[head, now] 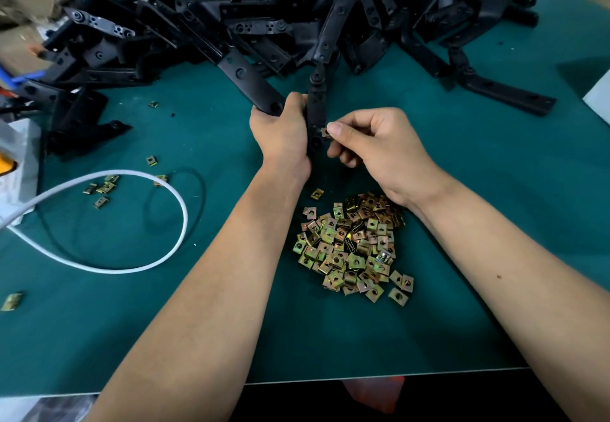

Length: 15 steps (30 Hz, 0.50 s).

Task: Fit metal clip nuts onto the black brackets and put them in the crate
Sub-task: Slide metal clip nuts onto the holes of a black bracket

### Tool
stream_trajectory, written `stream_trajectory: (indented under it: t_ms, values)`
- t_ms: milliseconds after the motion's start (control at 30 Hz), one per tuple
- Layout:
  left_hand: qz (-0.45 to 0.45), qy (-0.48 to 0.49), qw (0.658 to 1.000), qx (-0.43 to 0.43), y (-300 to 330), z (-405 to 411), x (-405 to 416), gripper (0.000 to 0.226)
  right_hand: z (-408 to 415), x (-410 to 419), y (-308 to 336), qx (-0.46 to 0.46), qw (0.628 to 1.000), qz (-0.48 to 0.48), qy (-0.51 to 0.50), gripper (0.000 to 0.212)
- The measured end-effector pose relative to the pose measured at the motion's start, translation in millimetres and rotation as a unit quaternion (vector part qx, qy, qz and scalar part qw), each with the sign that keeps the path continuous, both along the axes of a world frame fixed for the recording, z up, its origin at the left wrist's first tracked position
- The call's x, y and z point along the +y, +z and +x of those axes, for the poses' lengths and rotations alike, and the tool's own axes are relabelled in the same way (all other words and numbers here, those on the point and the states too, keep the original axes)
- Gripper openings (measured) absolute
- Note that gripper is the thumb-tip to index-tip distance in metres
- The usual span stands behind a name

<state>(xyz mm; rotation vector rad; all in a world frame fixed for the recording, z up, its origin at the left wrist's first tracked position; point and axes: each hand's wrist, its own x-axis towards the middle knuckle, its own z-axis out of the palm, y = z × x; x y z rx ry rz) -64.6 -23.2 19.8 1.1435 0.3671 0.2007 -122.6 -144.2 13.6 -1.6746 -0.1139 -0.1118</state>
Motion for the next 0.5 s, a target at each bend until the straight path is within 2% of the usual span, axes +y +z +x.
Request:
stream_trajectory:
  t_ms: [200,500]
  values:
    - [0.012,0.012,1.000,-0.007,-2.3,1.0,-3.1,0.032,-1.1,3.7,0.3,0.034,0.998,0.055,-0.026,0.014]
    - [0.002,0.037,0.999,-0.006,-3.9,1.2,-4.3,0.030,-4.2,9.4,3.3,0.007,0.999,-0.017,-0.037,0.018]
